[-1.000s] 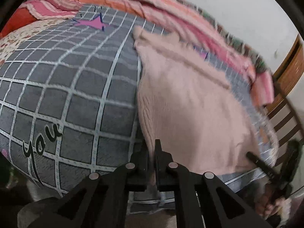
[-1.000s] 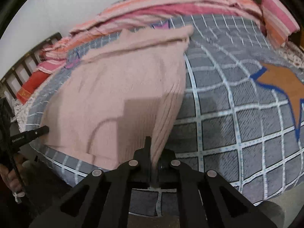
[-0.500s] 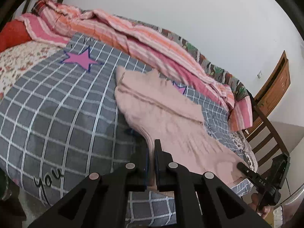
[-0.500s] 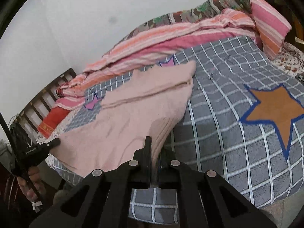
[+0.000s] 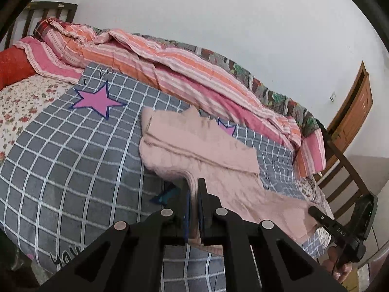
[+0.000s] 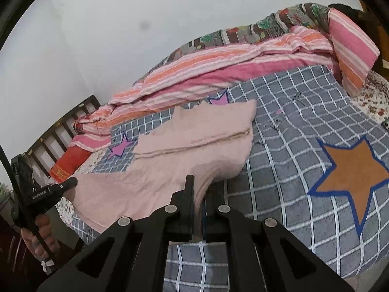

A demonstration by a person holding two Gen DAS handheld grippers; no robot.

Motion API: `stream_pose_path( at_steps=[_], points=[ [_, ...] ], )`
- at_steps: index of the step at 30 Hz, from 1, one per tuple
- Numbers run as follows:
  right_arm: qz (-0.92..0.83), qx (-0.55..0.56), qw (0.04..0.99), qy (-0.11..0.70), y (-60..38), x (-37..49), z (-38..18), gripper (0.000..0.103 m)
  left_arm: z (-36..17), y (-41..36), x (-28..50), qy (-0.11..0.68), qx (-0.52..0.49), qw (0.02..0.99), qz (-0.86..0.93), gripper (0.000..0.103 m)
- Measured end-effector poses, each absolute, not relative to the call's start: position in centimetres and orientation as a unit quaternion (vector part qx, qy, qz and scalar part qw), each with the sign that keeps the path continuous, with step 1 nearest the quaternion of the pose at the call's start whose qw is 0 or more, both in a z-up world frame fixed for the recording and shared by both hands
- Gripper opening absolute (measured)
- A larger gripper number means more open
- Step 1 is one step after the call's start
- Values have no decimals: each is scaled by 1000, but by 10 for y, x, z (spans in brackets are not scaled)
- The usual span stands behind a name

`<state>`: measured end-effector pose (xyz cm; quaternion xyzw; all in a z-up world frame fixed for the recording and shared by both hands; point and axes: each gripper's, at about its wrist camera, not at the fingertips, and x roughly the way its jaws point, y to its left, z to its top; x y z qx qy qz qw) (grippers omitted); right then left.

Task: Fold small clothes
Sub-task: 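Lift the hem with both tools and fold it toward the collar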

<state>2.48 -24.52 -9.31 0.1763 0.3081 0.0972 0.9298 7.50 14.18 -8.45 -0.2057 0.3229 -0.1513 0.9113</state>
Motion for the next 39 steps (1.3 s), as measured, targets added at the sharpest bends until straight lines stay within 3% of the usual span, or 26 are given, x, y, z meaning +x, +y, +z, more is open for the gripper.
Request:
stream_pose_path(
  at_steps=[17, 39],
  points=[
    [96, 270, 925, 252, -273, 112, -67, 5, -60, 137, 168, 307, -217, 922, -94, 6],
    [76, 221, 918, 322, -268, 282, -118, 5, -128, 112, 334, 378, -205, 902, -46, 6]
  ],
)
